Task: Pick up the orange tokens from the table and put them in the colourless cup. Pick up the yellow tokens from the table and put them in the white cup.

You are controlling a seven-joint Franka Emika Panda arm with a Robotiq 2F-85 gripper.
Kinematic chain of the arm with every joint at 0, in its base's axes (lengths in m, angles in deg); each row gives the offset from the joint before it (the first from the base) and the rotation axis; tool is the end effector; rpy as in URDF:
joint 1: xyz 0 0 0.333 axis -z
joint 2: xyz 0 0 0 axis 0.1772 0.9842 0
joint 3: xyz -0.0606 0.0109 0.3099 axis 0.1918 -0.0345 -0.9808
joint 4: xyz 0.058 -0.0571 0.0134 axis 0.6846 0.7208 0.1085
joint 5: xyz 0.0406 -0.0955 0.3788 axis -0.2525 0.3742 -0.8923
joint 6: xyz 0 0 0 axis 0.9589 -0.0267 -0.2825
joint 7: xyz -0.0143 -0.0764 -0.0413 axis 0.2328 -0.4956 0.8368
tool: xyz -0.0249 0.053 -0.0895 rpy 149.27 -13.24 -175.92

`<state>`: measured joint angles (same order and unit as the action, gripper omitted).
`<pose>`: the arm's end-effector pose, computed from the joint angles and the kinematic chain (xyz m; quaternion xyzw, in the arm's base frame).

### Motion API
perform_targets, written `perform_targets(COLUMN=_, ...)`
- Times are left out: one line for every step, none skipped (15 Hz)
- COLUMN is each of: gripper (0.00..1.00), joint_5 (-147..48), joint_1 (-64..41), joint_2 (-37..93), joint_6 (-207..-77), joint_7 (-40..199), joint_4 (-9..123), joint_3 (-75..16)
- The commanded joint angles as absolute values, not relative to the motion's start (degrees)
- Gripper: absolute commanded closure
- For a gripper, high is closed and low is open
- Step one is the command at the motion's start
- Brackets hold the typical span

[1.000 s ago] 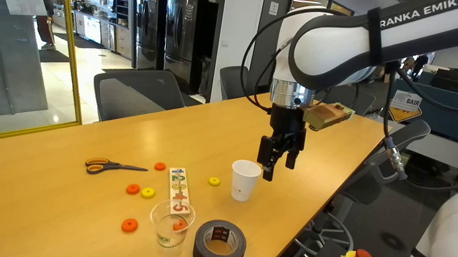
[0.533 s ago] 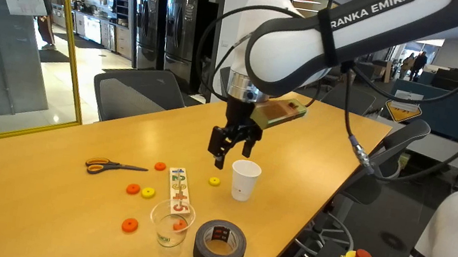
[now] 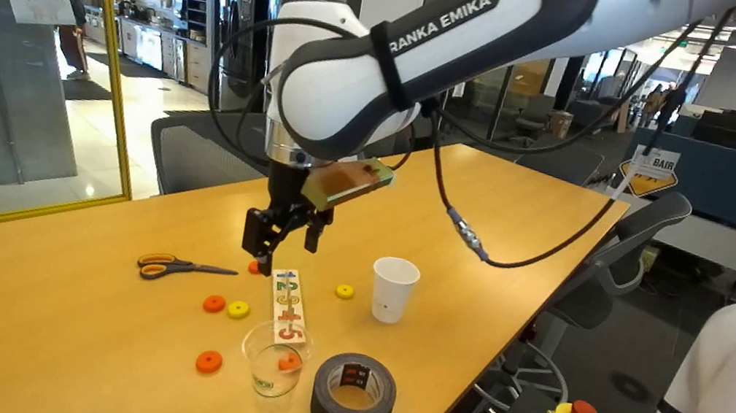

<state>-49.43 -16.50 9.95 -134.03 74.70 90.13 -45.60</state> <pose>0.5049 0.1630 0.3980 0.9950 0.0955 0.0220 0.0208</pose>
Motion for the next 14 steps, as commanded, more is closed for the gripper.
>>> perform_targets(gripper=0.0, joint_5=-48.5, joint_1=-18.3, joint_2=19.4, joint_6=-134.2, joint_7=82.2, joint_4=80.8, joint_3=-45.0)
perform_targets(gripper=0.0, joint_5=-48.6, joint_1=-18.5, joint_2=21.6, joint_6=-134.3, joint_7=83.8, joint_4=78.9, joint_3=-45.0)
perform_targets(gripper=0.0, joint_5=-48.6, joint_1=-18.7, joint_2=23.8, joint_6=-134.6, joint_7=85.2, joint_4=77.0, joint_3=-44.9)
perform_targets(gripper=0.0, joint_5=-48.8, joint_1=-18.8, joint_2=25.8, joint_6=-135.9, joint_7=85.8, joint_4=75.6, joint_3=-44.9)
perform_targets(gripper=0.0, joint_5=-49.2, joint_1=-18.9, joint_2=27.9, joint_6=-137.1, joint_7=86.6, joint_4=74.1, joint_3=-44.8)
perform_targets(gripper=0.0, joint_5=-49.2, joint_1=-18.9, joint_2=29.9, joint_6=-137.4, joint_7=87.2, joint_4=72.5, joint_3=-44.7)
perform_targets(gripper=0.0, joint_5=-49.6, joint_1=-18.9, joint_2=31.9, joint_6=-137.6, joint_7=88.3, joint_4=70.9, joint_3=-44.7)
perform_targets(gripper=0.0, joint_5=-49.4, joint_1=-18.9, joint_2=33.7, joint_6=-138.0, joint_7=89.0, joint_4=69.6, joint_3=-44.6)
perform_targets(gripper=0.0, joint_5=-49.0, joint_1=-18.9, joint_2=35.4, joint_6=-138.4, joint_7=89.6, joint_4=68.4, joint_3=-44.4)
perform_targets(gripper=0.0, joint_5=-48.9, joint_1=-19.0, joint_2=37.0, joint_6=-138.8, joint_7=90.1, joint_4=67.2, joint_3=-44.3)
perform_targets(gripper=0.0, joint_5=-48.4, joint_1=-19.2, joint_2=38.4, joint_6=-139.4, joint_7=90.3, joint_4=66.2, joint_3=-44.0)
perform_targets(gripper=0.0, joint_5=-48.1, joint_1=-19.4, joint_2=39.9, joint_6=-139.8, joint_7=90.4, joint_4=65.1, joint_3=-43.8)
perform_targets(gripper=0.0, joint_5=-47.8, joint_1=-19.6, joint_2=41.2, joint_6=-140.0, joint_7=90.6, joint_4=63.9, joint_3=-43.6)
perform_targets(gripper=0.0, joint_5=-47.4, joint_1=-19.7, joint_2=42.6, joint_6=-140.0, joint_7=90.8, joint_4=62.5, joint_3=-43.4)
